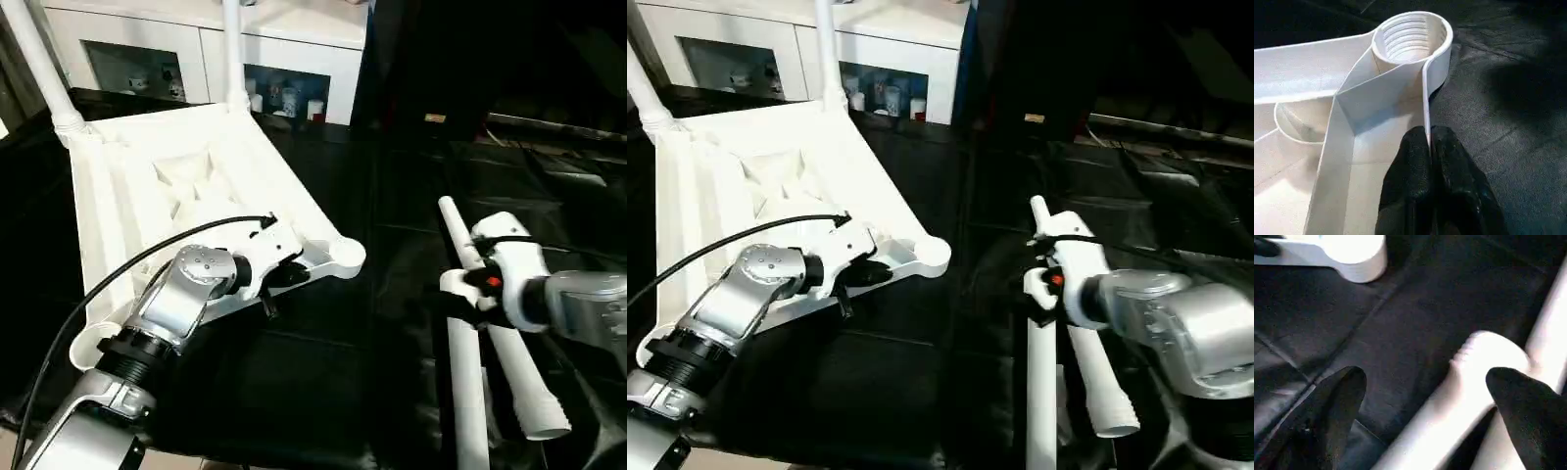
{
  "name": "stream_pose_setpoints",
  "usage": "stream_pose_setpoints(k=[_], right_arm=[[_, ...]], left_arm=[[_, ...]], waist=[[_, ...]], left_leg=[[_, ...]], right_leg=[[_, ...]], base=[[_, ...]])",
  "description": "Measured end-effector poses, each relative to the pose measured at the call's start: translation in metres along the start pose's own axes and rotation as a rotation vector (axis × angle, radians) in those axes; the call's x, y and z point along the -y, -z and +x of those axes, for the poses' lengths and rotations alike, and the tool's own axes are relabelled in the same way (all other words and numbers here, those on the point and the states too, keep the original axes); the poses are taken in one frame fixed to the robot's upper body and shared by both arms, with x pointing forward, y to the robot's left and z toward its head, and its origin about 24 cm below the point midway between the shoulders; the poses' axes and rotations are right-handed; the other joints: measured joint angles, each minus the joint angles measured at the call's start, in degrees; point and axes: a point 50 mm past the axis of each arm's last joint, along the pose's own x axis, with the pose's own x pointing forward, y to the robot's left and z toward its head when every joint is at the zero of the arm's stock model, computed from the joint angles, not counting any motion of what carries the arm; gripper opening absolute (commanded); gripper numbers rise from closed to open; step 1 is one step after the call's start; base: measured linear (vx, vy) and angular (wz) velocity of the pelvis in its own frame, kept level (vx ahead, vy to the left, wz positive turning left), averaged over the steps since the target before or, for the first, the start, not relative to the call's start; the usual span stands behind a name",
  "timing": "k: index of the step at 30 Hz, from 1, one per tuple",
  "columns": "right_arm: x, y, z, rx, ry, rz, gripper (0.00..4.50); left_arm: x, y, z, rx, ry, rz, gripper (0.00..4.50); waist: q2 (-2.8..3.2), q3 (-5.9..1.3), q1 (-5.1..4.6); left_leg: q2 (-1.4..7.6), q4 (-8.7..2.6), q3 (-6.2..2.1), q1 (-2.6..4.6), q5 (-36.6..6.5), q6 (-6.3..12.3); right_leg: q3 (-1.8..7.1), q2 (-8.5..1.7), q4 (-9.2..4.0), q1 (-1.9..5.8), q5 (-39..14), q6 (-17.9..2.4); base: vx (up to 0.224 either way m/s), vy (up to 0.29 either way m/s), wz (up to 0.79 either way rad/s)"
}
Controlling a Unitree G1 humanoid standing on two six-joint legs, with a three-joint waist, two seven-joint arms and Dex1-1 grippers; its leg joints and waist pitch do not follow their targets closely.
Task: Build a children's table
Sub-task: Insert table leg to table base
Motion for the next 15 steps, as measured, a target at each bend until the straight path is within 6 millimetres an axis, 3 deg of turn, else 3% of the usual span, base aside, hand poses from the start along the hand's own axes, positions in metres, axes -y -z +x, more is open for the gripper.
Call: stream_pose_setpoints(k=[3, 7, 11, 13, 15], right_arm=[[0.002, 0.006, 0.001, -0.025, 0.015, 0.017, 4.45], [0.001, 0.017, 0.005, -0.064, 0.008, 0.056, 4.45], [-0.003, 0.029, 0.014, -0.100, -0.037, 0.126, 4.45], [-0.001, 0.033, 0.016, -0.116, -0.022, 0.133, 4.50], [0.001, 0.037, 0.018, -0.139, 0.004, 0.126, 4.50]], left_arm=[[0.003, 0.005, -0.007, 0.008, 0.057, 0.050, 0.00], [0.009, 0.006, -0.012, 0.009, 0.126, 0.102, 0.00], [0.009, 0.006, -0.010, 0.023, 0.123, 0.107, 0.00], [0.009, 0.006, -0.009, 0.030, 0.118, 0.108, 0.57], [0.008, 0.007, -0.007, 0.032, 0.118, 0.104, 0.60]], waist=[[0.04, -0.02, 0.18], [0.07, -0.03, 1.30], [0.06, -0.03, 1.74], [0.02, -0.05, 1.75], [-0.13, -0.12, 1.71]], left_leg=[[0.01, 0.00, 0.00, 0.00, 0.00, 0.00], [0.02, 0.06, 0.03, -0.01, 0.00, -0.01], [0.02, 0.15, 0.03, 0.02, 0.00, -0.01], [0.00, 0.17, 0.01, 0.11, 0.00, 0.00], [0.01, 0.16, -0.01, 0.17, 0.00, -0.01]], right_leg=[[0.00, 0.01, 0.00, 0.00, 0.00, -0.01], [0.01, -0.04, 0.02, 0.05, 0.01, -0.04], [0.02, -0.10, 0.01, 0.23, 0.00, -0.02], [0.05, -0.12, 0.01, 0.31, -0.01, 0.00], [0.02, -0.11, 0.02, 0.36, -0.04, 0.04]], base=[[0.000, 0.000, 0.00], [0.000, 0.000, 0.00], [0.000, 0.000, 0.00], [0.000, 0.000, 0.00], [0.000, 0.000, 0.00]])
